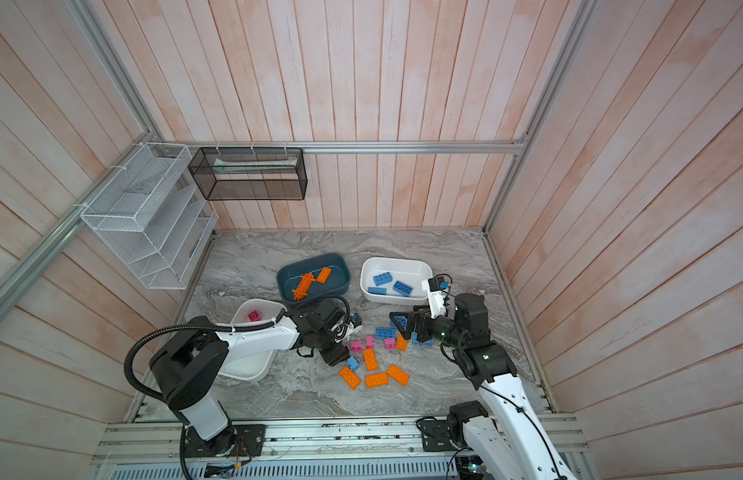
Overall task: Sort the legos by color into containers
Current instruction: 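Move the left gripper back to the loose bricks over a pink 2x2 brick, then carry the pink brick with the left gripper into the small white bin and release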
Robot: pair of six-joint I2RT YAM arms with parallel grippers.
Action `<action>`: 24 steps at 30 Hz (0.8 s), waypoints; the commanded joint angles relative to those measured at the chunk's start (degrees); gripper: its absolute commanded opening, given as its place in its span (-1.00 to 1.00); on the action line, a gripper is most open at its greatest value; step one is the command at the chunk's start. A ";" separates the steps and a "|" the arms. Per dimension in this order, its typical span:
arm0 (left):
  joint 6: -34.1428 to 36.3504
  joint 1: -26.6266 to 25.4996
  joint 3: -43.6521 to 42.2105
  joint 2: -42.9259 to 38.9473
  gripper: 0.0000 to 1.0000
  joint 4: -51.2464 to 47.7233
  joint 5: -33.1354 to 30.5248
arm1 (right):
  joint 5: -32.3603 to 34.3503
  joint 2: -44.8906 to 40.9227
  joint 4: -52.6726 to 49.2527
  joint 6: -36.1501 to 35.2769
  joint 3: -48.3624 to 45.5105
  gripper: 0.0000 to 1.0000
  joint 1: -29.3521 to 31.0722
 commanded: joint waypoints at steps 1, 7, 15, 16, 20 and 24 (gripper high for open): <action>2.51 -0.10 1.40 1.26 0.28 1.14 0.06 | 0.09 -0.08 0.11 -0.23 -0.20 0.96 0.27; 3.25 -0.12 2.19 2.07 -0.20 0.71 0.17 | -0.27 0.11 0.51 -0.17 -0.21 0.96 0.25; -4.00 0.44 4.06 -4.79 -0.35 -7.09 -6.03 | -0.39 0.17 0.74 -0.10 -0.25 0.96 0.26; -6.74 1.05 4.47 -6.25 -0.36 -8.69 -8.03 | -0.43 0.26 0.88 -0.14 -0.23 0.96 0.25; -16.10 4.40 3.60 -14.53 -0.34 -13.40 -11.16 | -2.20 0.93 2.60 0.40 -0.55 0.96 0.27; -21.67 10.44 0.83 -25.55 -0.33 -17.05 -13.44 | -4.15 1.07 5.19 1.33 -1.00 0.96 0.60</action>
